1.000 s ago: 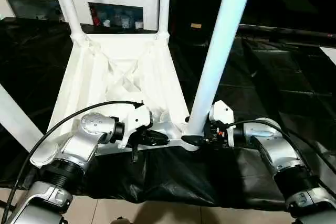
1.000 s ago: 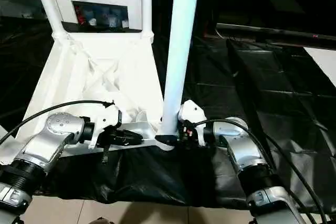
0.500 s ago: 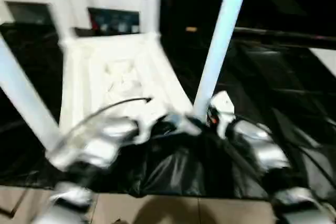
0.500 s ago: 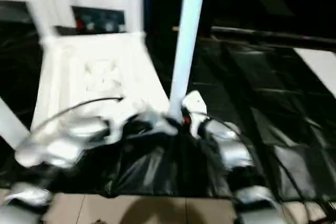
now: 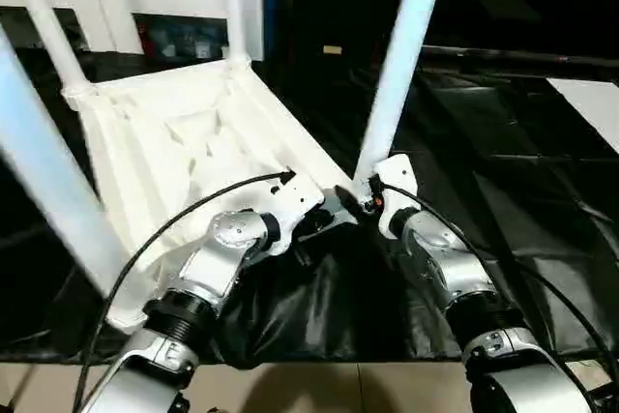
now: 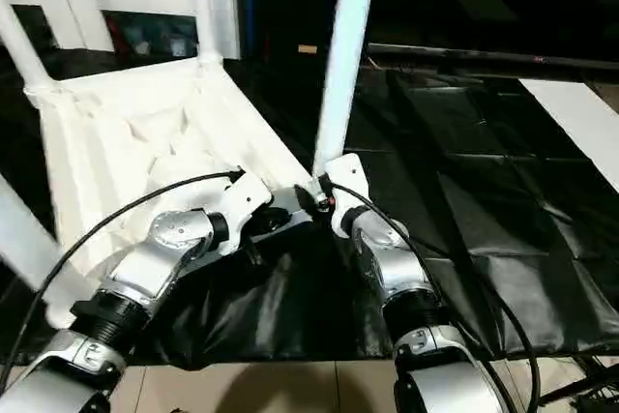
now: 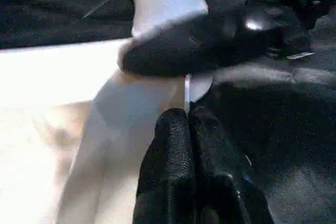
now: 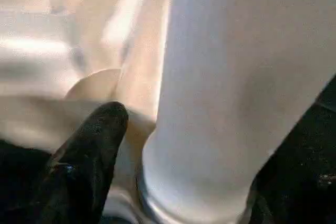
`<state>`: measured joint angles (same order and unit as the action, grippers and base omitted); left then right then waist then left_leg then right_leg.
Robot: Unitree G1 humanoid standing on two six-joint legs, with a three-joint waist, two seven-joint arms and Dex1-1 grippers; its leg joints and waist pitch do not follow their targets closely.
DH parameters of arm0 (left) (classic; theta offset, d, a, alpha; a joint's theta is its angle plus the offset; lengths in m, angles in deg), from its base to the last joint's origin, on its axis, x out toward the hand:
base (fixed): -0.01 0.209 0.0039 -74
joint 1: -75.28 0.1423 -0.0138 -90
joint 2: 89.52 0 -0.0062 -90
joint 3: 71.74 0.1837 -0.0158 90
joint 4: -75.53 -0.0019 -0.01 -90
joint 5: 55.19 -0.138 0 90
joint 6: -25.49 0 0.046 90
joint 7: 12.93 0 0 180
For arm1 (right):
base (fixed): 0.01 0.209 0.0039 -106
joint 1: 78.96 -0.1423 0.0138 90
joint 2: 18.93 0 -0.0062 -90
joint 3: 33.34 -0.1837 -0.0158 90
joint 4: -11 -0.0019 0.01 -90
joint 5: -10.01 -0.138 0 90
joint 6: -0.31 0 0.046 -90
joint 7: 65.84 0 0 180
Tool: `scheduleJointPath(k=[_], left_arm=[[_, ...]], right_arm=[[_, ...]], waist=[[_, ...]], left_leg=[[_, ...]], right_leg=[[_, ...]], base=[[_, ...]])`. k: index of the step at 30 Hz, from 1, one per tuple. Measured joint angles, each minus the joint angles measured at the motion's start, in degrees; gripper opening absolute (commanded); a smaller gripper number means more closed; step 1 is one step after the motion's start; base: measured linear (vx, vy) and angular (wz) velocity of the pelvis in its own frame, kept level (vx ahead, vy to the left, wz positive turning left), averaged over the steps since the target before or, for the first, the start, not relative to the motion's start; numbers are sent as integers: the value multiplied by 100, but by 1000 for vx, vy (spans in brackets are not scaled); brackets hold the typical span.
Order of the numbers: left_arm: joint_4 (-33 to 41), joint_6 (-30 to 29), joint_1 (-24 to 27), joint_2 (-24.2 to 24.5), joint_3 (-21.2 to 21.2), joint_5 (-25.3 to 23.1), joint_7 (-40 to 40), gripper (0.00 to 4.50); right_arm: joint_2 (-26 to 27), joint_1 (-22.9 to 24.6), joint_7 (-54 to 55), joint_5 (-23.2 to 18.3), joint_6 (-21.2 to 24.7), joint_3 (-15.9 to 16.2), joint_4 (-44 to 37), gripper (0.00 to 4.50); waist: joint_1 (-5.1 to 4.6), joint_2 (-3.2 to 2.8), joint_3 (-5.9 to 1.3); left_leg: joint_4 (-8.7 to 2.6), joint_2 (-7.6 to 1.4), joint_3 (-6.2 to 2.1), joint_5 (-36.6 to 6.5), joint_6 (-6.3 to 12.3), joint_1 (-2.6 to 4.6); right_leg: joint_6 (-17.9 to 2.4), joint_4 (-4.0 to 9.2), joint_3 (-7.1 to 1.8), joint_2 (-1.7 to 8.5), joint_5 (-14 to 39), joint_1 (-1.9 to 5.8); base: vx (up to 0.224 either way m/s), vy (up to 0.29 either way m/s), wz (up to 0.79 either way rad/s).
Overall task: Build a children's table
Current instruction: Rotate leg to tighten
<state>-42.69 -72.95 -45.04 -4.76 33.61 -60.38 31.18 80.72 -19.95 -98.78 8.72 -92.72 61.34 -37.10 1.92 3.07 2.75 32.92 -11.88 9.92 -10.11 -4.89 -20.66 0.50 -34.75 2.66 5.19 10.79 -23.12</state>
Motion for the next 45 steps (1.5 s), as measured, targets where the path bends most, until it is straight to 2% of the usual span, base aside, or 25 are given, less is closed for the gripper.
scheduleJointPath(k=[4,12,19,20,23,25,27,29,30,32,35,40,45], left_arm=[[98,242,64,217,23,141,519,0],[202,652,126,735,97,533,1696,0],[330,660,152,1138,185,557,2170,0],[336,637,154,1149,185,554,2170,20],[677,293,255,1358,175,559,2168,20],[1109,-178,406,1589,105,613,2175,51],[1374,-512,530,1756,6,673,2202,61],[1530,-680,578,1806,-35,678,2203,73],[1641,-806,618,1825,-60,699,2193,96],[1823,-993,714,1859,-104,768,2148,104],[1977,-1180,745,1900,-116,759,1990,124],[1996,-1541,775,1732,-198,847,1887,124],[1993,-1539,784,1686,-148,888,1823,124]], right_arm=[[-267,127,-879,-96,-190,235,-244,368],[-908,229,-2490,-400,-67,465,-684,368],[-1047,262,-3045,-410,-117,648,-753,368],[-1057,280,-3057,-408,-117,649,-753,373],[-1073,316,-3078,-385,-136,695,-752,373],[-1077,357,-3079,-366,-150,708,-748,375],[-1093,375,-3093,-360,-150,708,-748,375],[-1101,374,-3111,-359,-151,707,-749,375],[-1100,374,-3122,-359,-153,707,-749,375],[-1100,374,-3135,-359,-154,708,-749,375],[-1100,373,-3137,-356,-154,710,-748,375],[-1102,372,-3130,-333,-154,708,-745,375],[-1099,372,-3122,-328,-154,708,-742,375]], waist=[[6,-2,-2],[88,-5,-3],[130,-7,-2],[138,-7,-1],[119,-6,0],[89,-3,2],[81,-6,4],[93,-6,4],[94,-4,4],[89,3,6],[104,14,12],[134,16,10],[159,15,10]], left_leg=[[-2,-1,-14,0,-1,-19],[-9,-2,9,-12,37,-28],[-2,-4,8,-22,-8,13],[-2,-4,7,-23,-9,20],[-3,-5,2,-22,-11,29],[-3,-7,2,-21,-12,34],[-4,-7,2,-21,-12,33],[-4,-7,2,-21,-12,31],[-4,-7,4,-21,-12,28],[-4,-7,5,-21,-12,24],[-4,-7,9,-21,-12,20],[-3,-6,12,-20,-12,21],[-3,-5,12,-21,-12,21]], right_leg=[[-20,-21,6,-6,-18,-14],[-41,-18,9,-7,21,-39],[-44,-33,-1,-6,18,-16],[-44,-34,-3,-6,18,-9],[-44,-41,-6,-6,15,-5],[-44,-47,-5,-7,15,-6],[-43,-47,-5,-9,15,-7],[-43,-43,-5,-9,15,-7],[-43,-40,-6,-9,15,-7],[-43,-35,-7,-9,15,-8],[-43,-33,-4,-10,15,-11],[-43,-35,-6,-9,15,-10],[-43,-33,-6,-9,15,-9]], base=[[13,-3,0],[44,2,1],[0,0,0],[0,0,0],[0,0,0],[0,0,0],[0,0,0],[0,0,0],[0,0,0],[0,0,0],[0,0,0],[0,0,0],[0,0,0]])
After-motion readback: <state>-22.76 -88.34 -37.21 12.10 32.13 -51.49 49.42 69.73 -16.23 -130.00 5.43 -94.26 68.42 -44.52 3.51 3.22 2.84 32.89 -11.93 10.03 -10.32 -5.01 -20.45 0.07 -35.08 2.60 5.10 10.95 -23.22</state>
